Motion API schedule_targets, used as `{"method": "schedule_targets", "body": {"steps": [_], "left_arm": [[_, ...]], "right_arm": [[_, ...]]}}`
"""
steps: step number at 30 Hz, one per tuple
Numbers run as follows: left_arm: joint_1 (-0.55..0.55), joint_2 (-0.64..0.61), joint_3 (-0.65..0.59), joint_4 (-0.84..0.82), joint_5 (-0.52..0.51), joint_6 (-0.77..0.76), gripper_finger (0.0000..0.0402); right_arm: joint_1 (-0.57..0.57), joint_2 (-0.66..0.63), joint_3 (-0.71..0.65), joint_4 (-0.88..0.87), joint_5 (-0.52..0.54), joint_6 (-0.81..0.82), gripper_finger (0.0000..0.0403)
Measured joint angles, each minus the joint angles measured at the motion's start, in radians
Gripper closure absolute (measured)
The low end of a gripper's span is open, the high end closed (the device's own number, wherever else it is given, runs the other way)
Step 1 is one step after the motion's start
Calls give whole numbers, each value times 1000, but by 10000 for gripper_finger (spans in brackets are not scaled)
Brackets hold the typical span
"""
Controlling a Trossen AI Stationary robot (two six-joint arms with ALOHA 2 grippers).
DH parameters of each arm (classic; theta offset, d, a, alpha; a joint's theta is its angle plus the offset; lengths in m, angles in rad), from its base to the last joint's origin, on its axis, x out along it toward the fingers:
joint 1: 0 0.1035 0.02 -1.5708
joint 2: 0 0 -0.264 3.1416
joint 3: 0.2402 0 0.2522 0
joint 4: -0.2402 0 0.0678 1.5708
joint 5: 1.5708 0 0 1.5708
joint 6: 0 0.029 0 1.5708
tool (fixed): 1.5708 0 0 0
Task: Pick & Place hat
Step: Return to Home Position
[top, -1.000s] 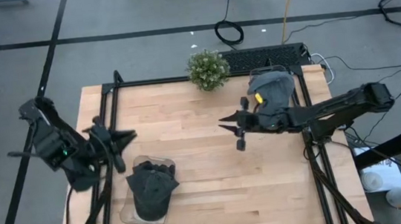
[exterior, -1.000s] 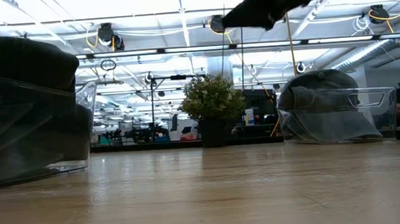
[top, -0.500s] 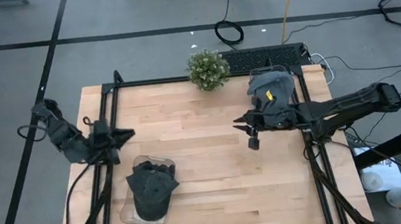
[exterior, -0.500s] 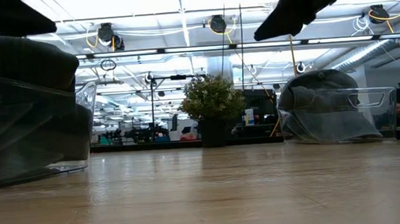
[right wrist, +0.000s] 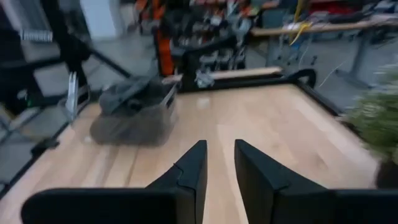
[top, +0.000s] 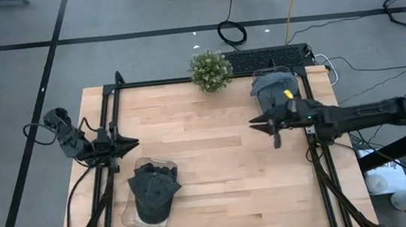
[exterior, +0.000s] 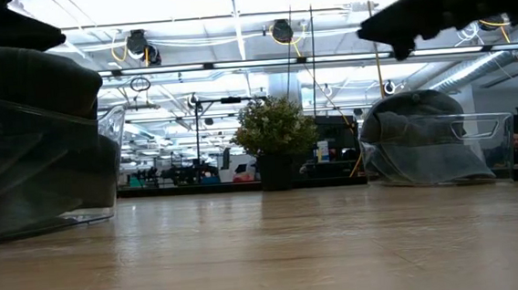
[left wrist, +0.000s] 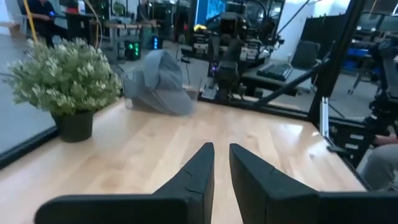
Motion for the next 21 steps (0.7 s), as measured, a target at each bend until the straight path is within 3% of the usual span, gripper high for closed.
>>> {"method": "schedule_targets", "body": {"steps": [9,12,21], "left_arm": [[0,-1,-9,-35,15,-27,344],[0,-1,-9,-59,52,-16,344],[0,-1,-9,-72,23,-6,344]], "right_arm": [[-73,-428,-223,3,-45,61,334],[-82,-519,-252,-37,-52,87,335],[-86,-696,-307,-146,-95,47,334]]}}
